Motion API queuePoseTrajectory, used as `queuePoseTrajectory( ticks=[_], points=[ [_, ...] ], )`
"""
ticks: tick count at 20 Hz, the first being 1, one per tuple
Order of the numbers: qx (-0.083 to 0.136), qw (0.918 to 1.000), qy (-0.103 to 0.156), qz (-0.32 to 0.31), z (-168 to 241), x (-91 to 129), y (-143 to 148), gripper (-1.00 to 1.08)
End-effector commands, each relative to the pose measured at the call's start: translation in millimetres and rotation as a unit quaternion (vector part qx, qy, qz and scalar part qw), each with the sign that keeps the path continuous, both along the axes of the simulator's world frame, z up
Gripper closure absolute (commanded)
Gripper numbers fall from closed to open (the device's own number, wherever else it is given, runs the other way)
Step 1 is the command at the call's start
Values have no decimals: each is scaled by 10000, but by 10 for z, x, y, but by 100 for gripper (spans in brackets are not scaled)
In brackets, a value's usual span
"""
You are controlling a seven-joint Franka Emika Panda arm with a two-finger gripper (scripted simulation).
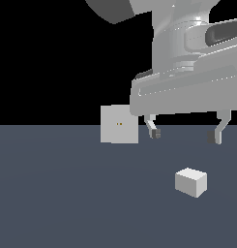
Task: Plug the charger into the wall socket.
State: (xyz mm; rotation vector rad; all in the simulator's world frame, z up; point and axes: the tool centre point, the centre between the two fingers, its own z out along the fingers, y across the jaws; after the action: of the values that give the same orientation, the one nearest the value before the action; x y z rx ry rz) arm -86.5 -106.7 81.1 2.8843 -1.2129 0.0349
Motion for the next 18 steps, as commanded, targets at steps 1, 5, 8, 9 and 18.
queuePoseTrajectory(
  ticks=[1, 5, 8, 9, 18],
  points=[
    [4, 9996, -3, -283, -79, -96, -37, -92],
    [10, 9984, -1, -568, -163, -197, -67, -92],
    [14, 9978, -1, -666, -193, -233, -74, -92],
    [15, 9977, -1, -676, -197, -236, -73, -92],
    [18, 9979, 1, -650, -240, -230, -67, -92]
  ],
)
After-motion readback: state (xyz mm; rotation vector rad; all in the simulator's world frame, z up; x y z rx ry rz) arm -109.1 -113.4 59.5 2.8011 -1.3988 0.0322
